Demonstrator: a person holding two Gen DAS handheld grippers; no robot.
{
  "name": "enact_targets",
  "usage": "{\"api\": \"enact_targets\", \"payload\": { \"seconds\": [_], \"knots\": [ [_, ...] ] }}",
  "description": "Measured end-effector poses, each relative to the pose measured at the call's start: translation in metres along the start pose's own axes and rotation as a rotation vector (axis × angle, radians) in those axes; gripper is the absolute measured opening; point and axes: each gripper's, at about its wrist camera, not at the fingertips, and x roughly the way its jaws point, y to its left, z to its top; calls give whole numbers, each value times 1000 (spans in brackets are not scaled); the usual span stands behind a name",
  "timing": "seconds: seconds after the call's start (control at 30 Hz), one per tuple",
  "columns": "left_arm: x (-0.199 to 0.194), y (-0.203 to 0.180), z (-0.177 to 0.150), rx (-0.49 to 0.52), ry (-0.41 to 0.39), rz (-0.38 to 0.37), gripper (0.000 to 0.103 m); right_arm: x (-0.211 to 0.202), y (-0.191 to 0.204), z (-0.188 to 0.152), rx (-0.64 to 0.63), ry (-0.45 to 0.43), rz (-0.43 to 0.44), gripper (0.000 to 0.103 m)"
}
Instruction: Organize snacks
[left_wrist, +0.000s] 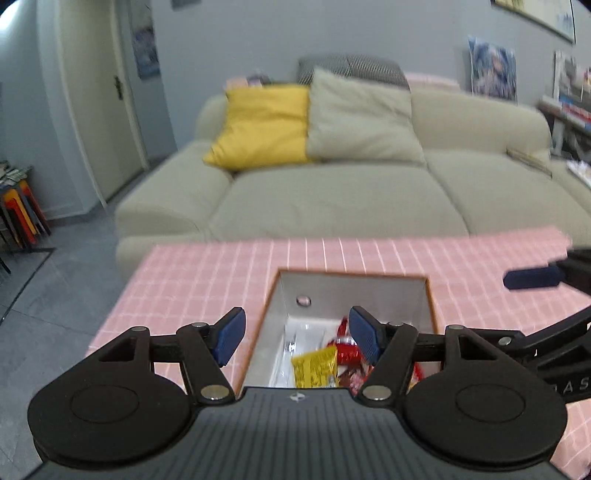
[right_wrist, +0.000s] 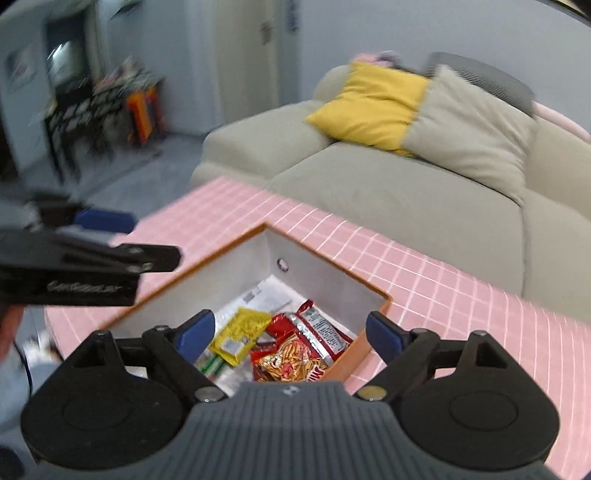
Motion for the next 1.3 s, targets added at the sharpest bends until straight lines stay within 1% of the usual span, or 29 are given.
{"api": "enact_targets", "payload": {
  "seconds": [0.13, 0.2, 0.23, 0.3, 0.4, 0.47, 0.57, 0.67, 0.83, 1.1, 1.3],
  "knots": [
    [-33, 0, -6, -54, -84, 7, 76, -38, 7, -13, 81, -83, -38, 87],
    [-46, -4, -12, -52, -118, 20, 84, -55, 13, -22, 99, -109, -53, 88],
    [-52, -6, -15, -47, -130, 30, 89, -63, 17, -27, 104, -120, -59, 91],
    [-62, -10, -21, -31, -149, 48, 89, -77, 23, -37, 113, -138, -65, 93],
    [-72, -17, -32, -21, -168, 81, 95, -93, 34, -56, 115, -157, -95, 93],
    [-75, -20, -41, -11, -170, 77, 95, -101, 41, -69, 112, -166, -124, 94],
    [-75, -23, -54, -20, -138, 66, 95, -110, 48, -88, 94, -160, -154, 95],
    [-72, -23, -69, -44, -102, 70, 95, -112, 51, -105, 87, -145, -172, 95],
    [-60, -24, -86, -53, -29, 93, 95, -100, 48, -126, 115, -89, -209, 95],
    [-56, -33, -101, -37, 43, 85, 95, -82, 45, -136, 136, -37, -216, 95],
    [-53, -34, -104, -41, 71, 93, 95, -77, 43, -138, 139, -31, -216, 95]
  ]
}}
